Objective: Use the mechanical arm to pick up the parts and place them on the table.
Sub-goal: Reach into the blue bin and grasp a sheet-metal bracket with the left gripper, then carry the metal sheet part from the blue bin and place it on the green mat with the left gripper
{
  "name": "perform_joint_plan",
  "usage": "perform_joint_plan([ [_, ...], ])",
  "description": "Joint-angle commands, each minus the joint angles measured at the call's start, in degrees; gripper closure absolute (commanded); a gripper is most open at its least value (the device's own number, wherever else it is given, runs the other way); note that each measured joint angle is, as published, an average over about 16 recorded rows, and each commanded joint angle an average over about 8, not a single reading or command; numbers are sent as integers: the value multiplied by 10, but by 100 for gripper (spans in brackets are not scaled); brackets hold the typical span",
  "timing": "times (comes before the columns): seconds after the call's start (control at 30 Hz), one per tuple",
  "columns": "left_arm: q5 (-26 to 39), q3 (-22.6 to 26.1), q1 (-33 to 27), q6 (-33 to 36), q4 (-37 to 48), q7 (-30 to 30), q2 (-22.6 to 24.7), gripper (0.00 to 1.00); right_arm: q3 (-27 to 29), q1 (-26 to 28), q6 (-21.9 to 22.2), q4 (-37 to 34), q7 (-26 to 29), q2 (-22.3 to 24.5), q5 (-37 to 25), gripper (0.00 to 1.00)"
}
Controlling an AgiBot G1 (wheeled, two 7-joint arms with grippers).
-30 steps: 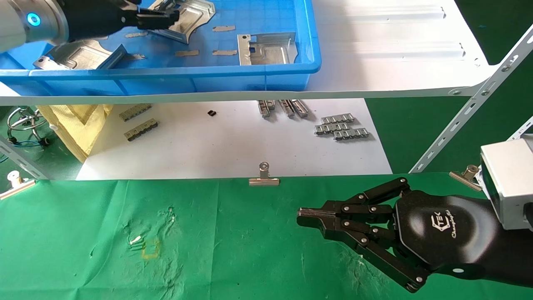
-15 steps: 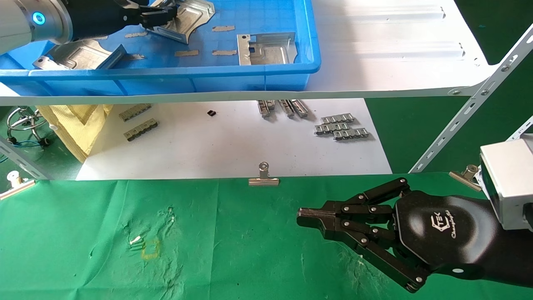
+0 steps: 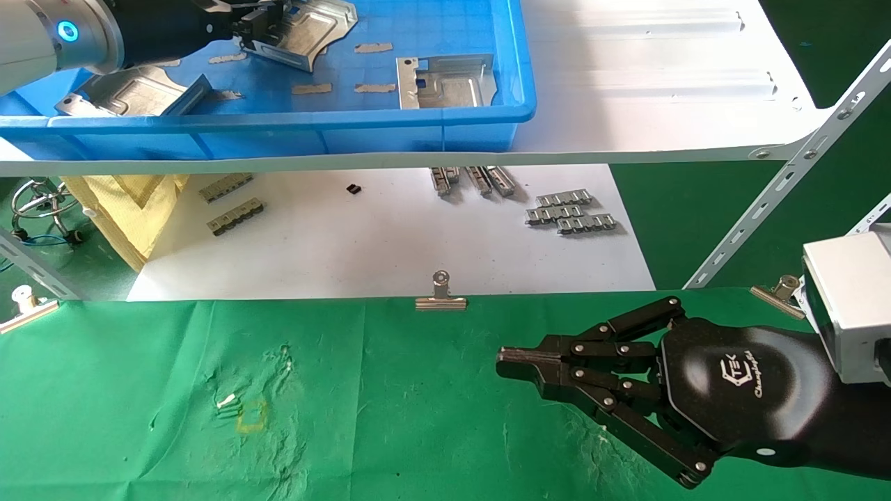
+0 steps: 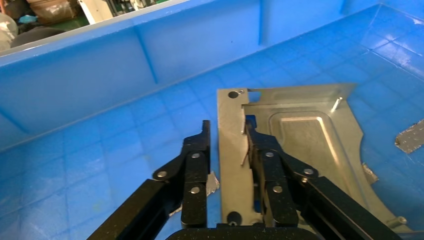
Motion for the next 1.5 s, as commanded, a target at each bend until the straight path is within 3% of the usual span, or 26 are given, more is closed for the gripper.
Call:
perform_joint_plan([
  [0.03, 1, 0, 1, 0, 1, 0, 0, 100, 0, 0, 0, 0, 0, 0, 0, 100],
  [0.1, -3, -2, 0, 5, -3, 2, -2, 100, 0, 0, 0, 0, 0, 0, 0, 92],
  [0.3, -30, -20, 1, 57, -25, 24, -22, 100, 0, 0, 0, 0, 0, 0, 0, 17],
  [0.37, -41, -27, 3, 90, -35, 38, -33, 100, 0, 0, 0, 0, 0, 0, 0, 0],
  [0.73, -97, -58, 34, 370, -85, 141, -111, 100, 0, 0, 0, 0, 0, 0, 0, 0],
  [0.9, -120, -68, 61, 461, -93, 194, -138, 100, 0, 0, 0, 0, 0, 0, 0, 0],
  [1.1, -172, -73, 123, 493, -153, 246, -182, 100, 0, 0, 0, 0, 0, 0, 0, 0],
  [1.3, -215, -46, 202, 490, -232, 288, -231, 100, 0, 0, 0, 0, 0, 0, 0, 0],
  [1.5, -186, 12, 254, 484, -254, 369, -257, 100, 0, 0, 0, 0, 0, 0, 0, 0],
])
